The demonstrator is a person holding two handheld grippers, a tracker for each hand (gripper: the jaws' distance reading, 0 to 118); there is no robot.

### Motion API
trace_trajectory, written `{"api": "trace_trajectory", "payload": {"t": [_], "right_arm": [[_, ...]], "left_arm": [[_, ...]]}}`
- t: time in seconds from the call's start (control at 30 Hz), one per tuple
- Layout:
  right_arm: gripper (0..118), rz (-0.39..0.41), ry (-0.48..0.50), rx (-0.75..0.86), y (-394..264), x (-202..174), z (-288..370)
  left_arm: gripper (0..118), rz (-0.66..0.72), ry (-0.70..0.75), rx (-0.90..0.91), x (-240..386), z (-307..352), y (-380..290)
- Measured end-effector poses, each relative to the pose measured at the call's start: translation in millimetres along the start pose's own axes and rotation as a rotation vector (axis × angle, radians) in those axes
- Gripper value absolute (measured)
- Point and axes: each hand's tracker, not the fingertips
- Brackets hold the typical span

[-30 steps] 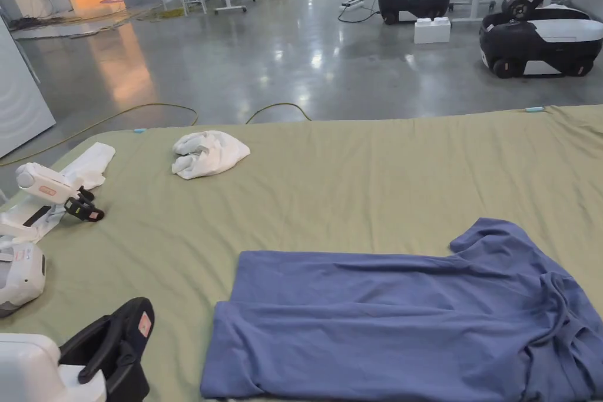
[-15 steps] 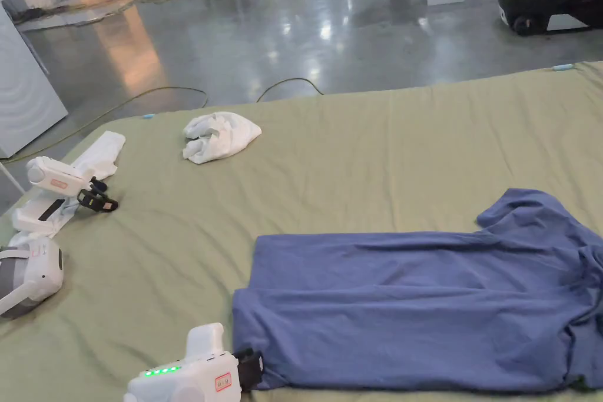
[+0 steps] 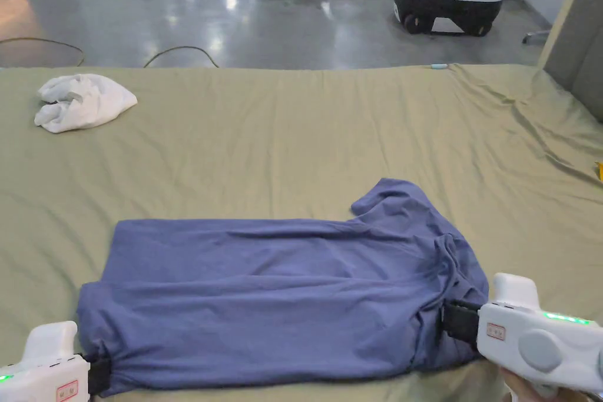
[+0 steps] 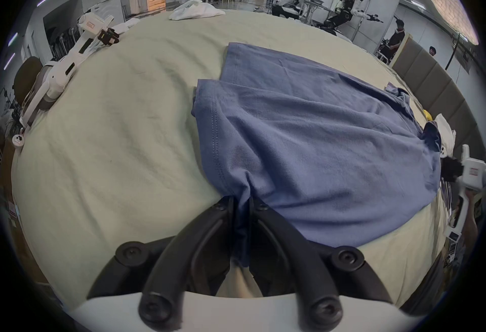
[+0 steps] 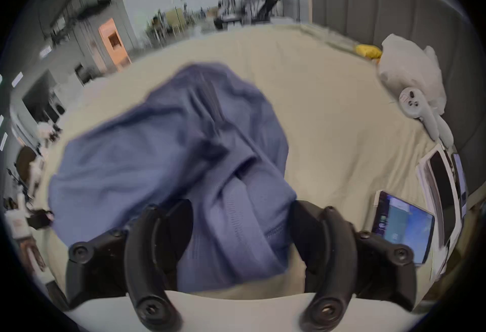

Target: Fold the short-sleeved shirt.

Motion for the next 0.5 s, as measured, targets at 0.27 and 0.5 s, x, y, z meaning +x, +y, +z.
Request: {"api": "trace_trajectory", "payload": {"t": [0.27,0.5], "right_arm": [[10,-0.052,0.012,0.024,-11,-5,14],[10,-0.005,0.028,0.164,-35,4,99]], "left_arm": [[9,-0.076,-0.002,-0.033,0,5,8],[8,0.09,-0.157,0.135,-34,98,2]]}}
